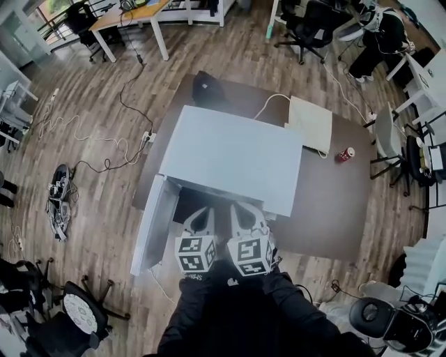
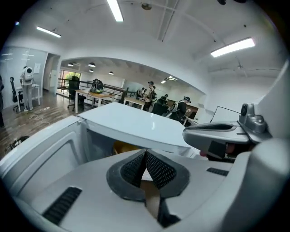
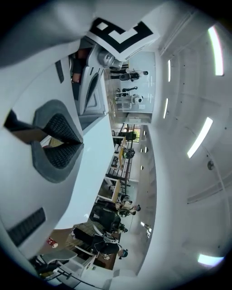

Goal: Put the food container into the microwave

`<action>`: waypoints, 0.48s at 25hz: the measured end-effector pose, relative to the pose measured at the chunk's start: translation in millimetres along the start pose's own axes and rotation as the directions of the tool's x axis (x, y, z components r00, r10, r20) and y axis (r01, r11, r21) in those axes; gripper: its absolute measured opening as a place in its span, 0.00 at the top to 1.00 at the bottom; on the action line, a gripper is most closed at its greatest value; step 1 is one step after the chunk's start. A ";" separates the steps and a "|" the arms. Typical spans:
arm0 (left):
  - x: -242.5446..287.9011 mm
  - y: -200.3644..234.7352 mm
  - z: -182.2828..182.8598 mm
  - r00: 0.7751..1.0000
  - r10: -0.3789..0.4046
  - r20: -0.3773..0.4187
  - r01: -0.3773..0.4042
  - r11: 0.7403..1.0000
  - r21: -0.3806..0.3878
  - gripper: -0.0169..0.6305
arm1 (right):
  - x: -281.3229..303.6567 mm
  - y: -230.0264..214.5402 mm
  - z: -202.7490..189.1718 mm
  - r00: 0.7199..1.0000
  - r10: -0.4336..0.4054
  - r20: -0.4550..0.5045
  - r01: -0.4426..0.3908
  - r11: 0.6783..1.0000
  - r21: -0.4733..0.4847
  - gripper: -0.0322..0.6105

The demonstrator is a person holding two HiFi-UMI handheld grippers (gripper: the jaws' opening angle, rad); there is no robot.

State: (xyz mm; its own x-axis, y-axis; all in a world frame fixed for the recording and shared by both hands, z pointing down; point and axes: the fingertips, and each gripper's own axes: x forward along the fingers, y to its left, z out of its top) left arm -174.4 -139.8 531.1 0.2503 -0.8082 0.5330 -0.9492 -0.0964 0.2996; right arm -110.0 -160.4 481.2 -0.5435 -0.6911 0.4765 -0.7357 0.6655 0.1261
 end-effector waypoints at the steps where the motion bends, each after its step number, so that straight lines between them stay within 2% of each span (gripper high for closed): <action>1: -3.2 -5.6 11.4 1.000 -0.009 0.017 0.008 1.000 0.014 0.92 | -6.3 -5.2 8.8 1.000 -0.007 0.019 0.007 1.000 0.014 0.91; 12: -25.7 -63.0 93.4 0.980 -0.085 0.178 0.061 0.989 0.134 0.92 | -54.3 -51.3 85.8 0.972 -0.064 0.228 0.056 0.998 0.042 0.91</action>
State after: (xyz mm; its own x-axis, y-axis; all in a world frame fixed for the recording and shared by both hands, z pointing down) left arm -138.9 -167.2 424.7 0.2919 -0.8877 0.3560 -0.9491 -0.2228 0.2226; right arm -77.4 -181.2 374.1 -0.5730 -0.7784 0.2565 -0.7812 0.6133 0.1161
